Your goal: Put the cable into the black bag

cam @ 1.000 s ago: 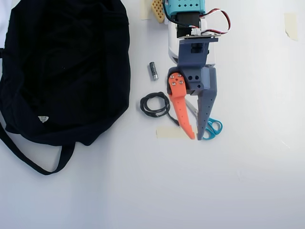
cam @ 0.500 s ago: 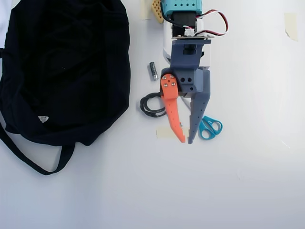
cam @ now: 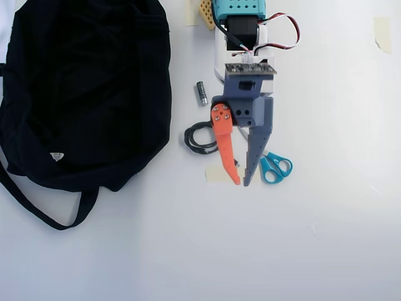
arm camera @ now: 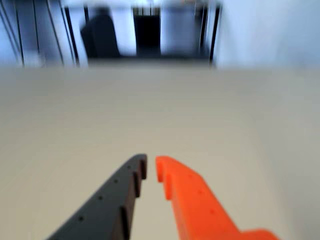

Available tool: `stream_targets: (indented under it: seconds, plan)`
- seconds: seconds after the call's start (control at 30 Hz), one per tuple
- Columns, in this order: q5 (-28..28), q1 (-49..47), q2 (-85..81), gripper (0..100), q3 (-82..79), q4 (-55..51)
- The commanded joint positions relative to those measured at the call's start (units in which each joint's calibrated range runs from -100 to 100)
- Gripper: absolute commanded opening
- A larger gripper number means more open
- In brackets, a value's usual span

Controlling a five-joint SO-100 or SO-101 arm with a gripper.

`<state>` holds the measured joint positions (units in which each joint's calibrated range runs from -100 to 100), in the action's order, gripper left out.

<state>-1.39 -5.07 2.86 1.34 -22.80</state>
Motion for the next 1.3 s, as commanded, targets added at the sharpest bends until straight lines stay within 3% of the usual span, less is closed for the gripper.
stream_targets:
  seconds: [0.0, 0.4, 0.67, 0.9, 1.07, 1.27]
  plan:
    - [0.08, -0.32, -1.7, 2, 2.35, -13.29]
    - [0.19, -0.91, -1.7, 2, 11.51, -52.74]
    - [0.19, -0.24, -1.7, 2, 11.51, -69.88]
    - [0.34, 0.13, -1.62, 2, 10.52, -75.13]
    - [7.06, 4.25, -0.96, 2, 10.52, -75.82]
    - [8.1, 6.19, -0.37, 2, 10.43, -75.48]
